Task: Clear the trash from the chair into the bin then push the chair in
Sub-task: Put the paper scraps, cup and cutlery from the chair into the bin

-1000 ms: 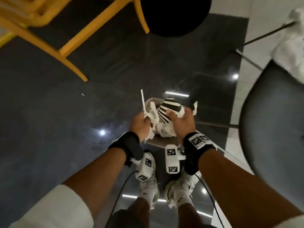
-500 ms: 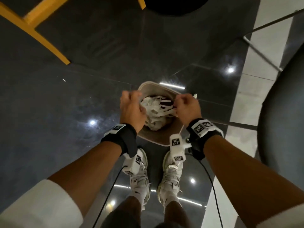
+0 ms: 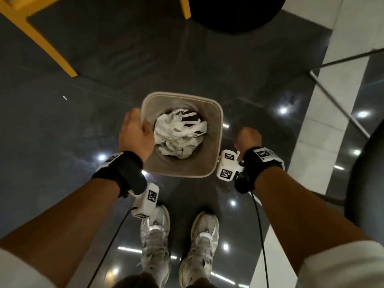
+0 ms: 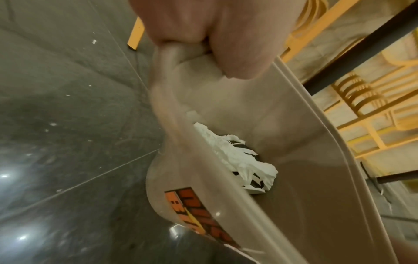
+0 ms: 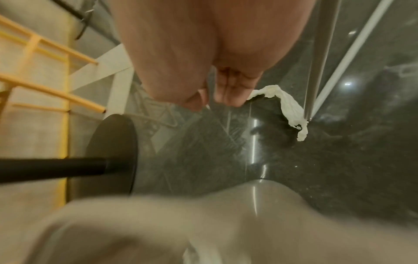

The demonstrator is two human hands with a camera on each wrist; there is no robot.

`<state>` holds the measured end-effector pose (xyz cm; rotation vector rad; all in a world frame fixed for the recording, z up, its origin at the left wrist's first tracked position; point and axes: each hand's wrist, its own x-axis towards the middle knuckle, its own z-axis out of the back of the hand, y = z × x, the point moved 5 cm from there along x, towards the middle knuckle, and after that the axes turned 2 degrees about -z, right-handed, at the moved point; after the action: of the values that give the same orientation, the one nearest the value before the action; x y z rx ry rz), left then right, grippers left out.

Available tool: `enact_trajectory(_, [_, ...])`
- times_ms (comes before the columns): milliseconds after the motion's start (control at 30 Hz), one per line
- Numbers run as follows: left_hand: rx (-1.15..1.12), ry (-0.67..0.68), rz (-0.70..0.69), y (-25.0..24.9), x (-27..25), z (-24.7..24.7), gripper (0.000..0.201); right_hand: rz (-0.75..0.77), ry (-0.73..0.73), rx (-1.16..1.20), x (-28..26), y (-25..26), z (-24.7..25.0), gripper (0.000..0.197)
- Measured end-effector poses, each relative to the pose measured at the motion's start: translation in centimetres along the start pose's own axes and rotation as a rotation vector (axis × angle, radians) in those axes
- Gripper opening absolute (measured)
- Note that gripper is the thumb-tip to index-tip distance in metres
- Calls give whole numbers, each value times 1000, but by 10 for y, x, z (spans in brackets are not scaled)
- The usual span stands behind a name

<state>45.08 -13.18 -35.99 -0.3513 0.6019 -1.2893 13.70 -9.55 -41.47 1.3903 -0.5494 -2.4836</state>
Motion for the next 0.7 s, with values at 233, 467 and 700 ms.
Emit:
enact_trajectory(233, [-177, -43, -6, 9, 53, -11, 18, 57, 189, -1000, 31, -43, -2, 73])
enact_trajectory(467, [-157, -4, -32, 5, 60, -7, 12, -25, 285, -812, 65, -54, -44, 68])
enact_trajectory(700, [-124, 74, 88, 1, 40, 12, 15, -178, 64, -244, 40, -35, -7, 36])
